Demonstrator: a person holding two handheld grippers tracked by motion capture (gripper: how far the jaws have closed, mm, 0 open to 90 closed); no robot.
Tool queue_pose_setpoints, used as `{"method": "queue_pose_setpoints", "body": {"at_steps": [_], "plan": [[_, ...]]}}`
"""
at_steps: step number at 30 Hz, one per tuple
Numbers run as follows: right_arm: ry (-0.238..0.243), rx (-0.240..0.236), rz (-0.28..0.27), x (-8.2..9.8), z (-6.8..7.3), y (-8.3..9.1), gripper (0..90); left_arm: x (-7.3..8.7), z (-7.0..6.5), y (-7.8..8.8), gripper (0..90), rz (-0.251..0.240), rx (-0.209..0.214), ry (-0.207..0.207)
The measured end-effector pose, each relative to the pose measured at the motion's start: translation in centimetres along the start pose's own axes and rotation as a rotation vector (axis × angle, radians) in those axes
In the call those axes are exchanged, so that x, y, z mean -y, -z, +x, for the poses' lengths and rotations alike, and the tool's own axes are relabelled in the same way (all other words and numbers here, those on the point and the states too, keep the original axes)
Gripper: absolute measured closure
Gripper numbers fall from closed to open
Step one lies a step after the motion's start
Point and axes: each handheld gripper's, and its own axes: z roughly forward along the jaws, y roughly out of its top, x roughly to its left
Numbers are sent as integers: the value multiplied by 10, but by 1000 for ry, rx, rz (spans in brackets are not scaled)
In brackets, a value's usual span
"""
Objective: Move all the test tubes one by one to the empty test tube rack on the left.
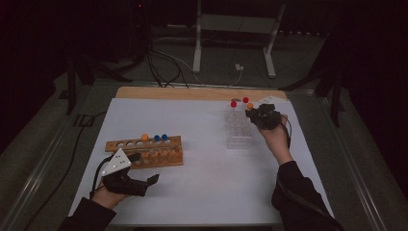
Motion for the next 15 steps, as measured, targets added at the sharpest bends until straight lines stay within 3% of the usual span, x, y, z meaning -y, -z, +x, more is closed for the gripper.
{"method": "queue_pose_setpoints", "body": {"at_steps": [15], "plan": [[48, -12, -61, -15, 12, 35, 750, -4, -3, -1, 16, 4, 7, -5]]}}
